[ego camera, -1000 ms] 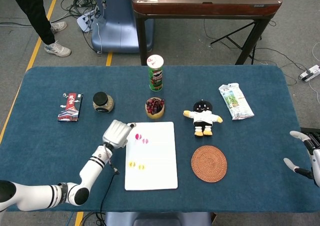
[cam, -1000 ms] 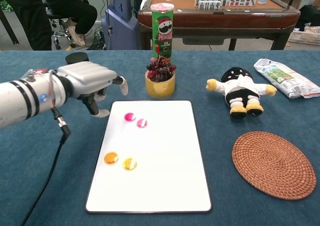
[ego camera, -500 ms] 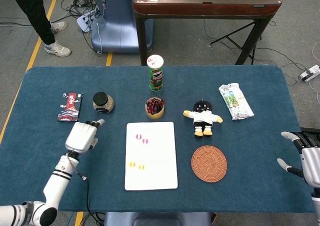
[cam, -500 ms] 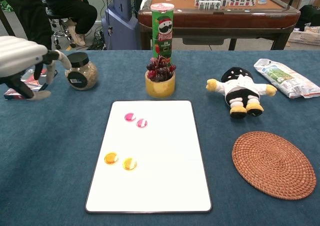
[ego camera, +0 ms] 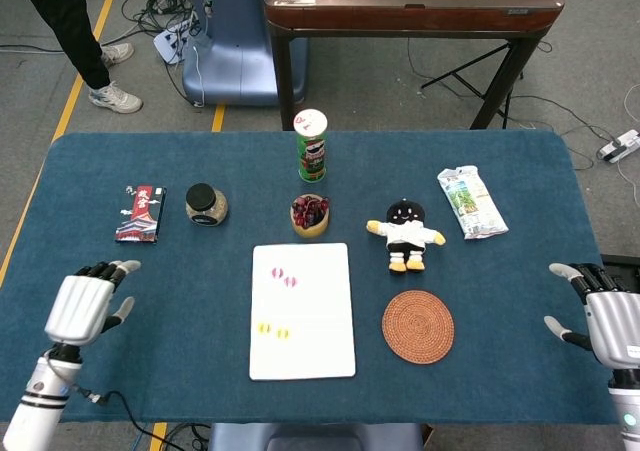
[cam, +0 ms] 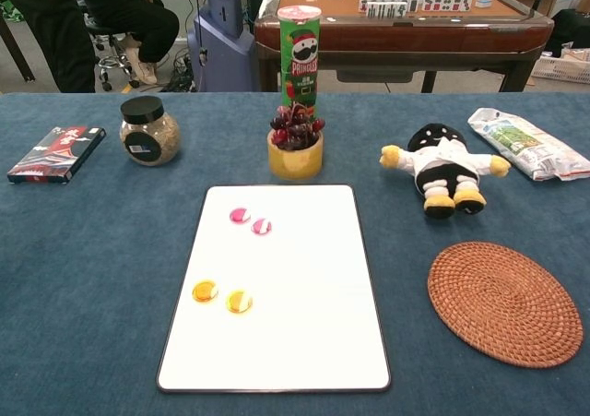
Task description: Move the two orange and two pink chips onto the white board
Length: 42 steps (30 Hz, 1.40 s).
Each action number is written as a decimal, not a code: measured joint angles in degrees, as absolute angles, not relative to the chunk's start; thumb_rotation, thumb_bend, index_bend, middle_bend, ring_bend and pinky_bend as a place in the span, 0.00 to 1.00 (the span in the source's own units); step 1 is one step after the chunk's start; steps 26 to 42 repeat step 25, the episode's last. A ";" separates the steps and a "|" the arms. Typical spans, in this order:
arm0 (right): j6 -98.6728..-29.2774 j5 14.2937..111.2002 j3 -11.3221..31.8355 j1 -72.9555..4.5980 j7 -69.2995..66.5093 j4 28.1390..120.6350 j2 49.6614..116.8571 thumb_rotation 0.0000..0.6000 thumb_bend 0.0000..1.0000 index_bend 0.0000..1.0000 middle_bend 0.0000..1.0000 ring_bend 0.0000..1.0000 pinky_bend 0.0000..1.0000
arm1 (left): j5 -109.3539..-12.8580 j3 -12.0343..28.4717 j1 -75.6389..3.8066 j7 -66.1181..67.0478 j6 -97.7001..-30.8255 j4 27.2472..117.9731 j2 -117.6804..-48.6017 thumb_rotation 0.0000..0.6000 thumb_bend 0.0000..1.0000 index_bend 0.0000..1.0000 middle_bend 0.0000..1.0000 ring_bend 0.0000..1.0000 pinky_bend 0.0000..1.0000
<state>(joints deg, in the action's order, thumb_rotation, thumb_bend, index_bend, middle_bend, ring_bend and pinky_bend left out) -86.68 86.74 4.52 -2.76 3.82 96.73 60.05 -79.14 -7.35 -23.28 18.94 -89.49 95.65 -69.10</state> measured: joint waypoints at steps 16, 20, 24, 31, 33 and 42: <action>-86.58 85.93 4.57 -2.91 5.32 96.73 60.51 1.00 0.02 0.28 0.31 0.23 0.37 | -78.22 -6.28 -11.24 16.67 -94.87 93.13 -67.24 1.00 0.34 0.40 0.40 0.39 0.47; -86.29 85.69 4.64 -3.03 4.86 96.63 60.40 1.00 0.02 0.28 0.31 0.23 0.37 | -78.46 -5.53 -10.50 16.62 -93.78 92.11 -67.77 1.00 0.34 0.40 0.40 0.39 0.47; -85.92 85.46 4.57 -3.13 4.39 96.44 60.26 1.00 0.02 0.28 0.31 0.23 0.37 | -79.23 -4.79 -10.23 17.11 -92.40 91.51 -68.47 1.00 0.34 0.41 0.40 0.39 0.47; -85.94 85.51 4.50 -3.10 4.36 96.43 60.25 1.00 0.02 0.28 0.31 0.23 0.37 | -79.57 -4.67 -10.10 17.26 -92.23 91.43 -68.63 1.00 0.34 0.41 0.40 0.39 0.47; -85.94 85.51 4.50 -3.10 4.36 96.43 60.25 1.00 0.02 0.28 0.31 0.23 0.37 | -79.57 -4.67 -10.10 17.26 -92.23 91.43 -68.63 1.00 0.34 0.41 0.40 0.39 0.47; -85.94 85.51 4.50 -3.10 4.36 96.43 60.25 1.00 0.02 0.28 0.31 0.23 0.37 | -79.57 -4.67 -10.10 17.26 -92.23 91.43 -68.63 1.00 0.34 0.41 0.40 0.39 0.47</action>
